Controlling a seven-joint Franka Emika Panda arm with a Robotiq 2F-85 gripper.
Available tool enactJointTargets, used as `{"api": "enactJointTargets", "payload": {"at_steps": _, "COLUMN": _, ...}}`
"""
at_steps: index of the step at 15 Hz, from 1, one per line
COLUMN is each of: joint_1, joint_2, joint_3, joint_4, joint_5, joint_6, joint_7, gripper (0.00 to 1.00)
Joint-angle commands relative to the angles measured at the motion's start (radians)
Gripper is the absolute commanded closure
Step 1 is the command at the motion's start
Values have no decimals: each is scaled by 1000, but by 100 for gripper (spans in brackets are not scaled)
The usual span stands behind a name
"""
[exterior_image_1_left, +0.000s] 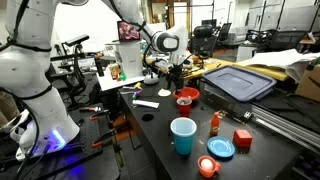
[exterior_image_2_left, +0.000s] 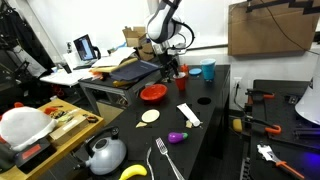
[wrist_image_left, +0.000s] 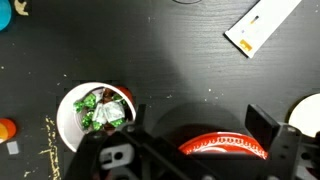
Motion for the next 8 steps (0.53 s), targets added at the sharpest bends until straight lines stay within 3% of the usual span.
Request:
{"api": "enactJointTargets", "payload": {"at_steps": 1, "joint_1": -7, "joint_2": -34, "joint_3": -7, "joint_4": -22, "joint_5": -14, "joint_6": -18, "joint_7": 2, "gripper": 0}}
{"api": "enactJointTargets", "payload": {"at_steps": 8, "joint_1": 5, "joint_2": -5, "joint_3": -31, "joint_4": -12, "joint_5": -66, "joint_6": -14, "joint_7": 46, "gripper": 0}}
